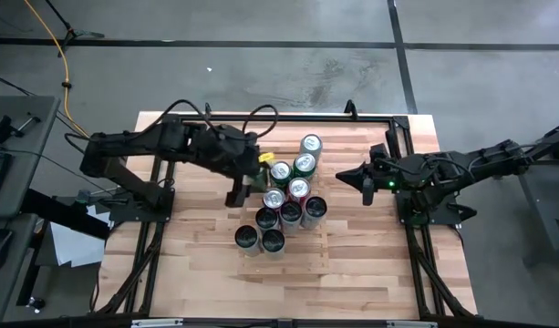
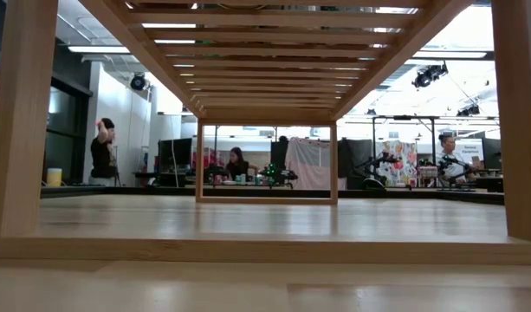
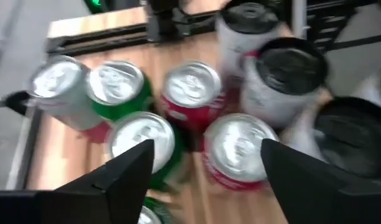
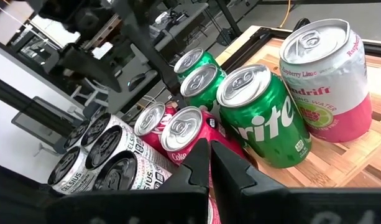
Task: Place canned beverage on shelf
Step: Adjust the soda cans
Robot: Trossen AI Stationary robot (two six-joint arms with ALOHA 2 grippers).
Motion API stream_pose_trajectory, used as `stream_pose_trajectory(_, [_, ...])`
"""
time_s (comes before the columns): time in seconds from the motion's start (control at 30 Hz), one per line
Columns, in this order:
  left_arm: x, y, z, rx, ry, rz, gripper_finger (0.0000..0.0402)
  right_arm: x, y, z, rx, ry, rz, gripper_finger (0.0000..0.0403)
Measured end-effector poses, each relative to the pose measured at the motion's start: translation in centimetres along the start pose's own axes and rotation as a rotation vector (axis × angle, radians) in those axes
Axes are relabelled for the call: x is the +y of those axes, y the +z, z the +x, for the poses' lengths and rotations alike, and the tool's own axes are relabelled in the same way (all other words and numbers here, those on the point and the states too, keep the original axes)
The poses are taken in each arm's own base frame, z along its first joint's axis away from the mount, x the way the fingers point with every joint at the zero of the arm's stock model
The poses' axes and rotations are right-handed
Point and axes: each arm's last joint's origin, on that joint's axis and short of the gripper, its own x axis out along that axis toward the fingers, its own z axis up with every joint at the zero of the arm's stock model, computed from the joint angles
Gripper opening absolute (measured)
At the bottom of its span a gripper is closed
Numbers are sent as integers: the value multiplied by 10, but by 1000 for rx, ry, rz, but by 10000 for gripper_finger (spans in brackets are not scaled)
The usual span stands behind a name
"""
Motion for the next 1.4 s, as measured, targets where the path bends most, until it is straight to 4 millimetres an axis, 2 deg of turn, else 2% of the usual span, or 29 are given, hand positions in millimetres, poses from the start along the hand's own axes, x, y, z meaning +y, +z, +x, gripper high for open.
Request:
stream_pose_trajectory(0.13, [-7,-2,-5,7,-63,-18,239,0,0,0,3,-3,-2,0])
stream_pose_trajectory(0.3, [-18,-23,0,69,-86,-23,188,0,0,0,4,-5,-3,0])
stream_pose_trajectory(0.57, [-18,-47,-2,-54,-16,-88,164,-1,0,0,5,-5,-3,0])
stream_pose_trajectory(0.77, [-23,-63,13,-34,23,-81,175,-1,-1,0,5,-5,-3,0])
stream_pose_trajectory(1.2, [-25,-60,18,-90,26,-47,270,-1,-1,0,5,-5,4,0])
stream_pose_trajectory(1.4, [-26,-56,19,-127,23,54,286,-1,-1,0,4,-6,4,0])
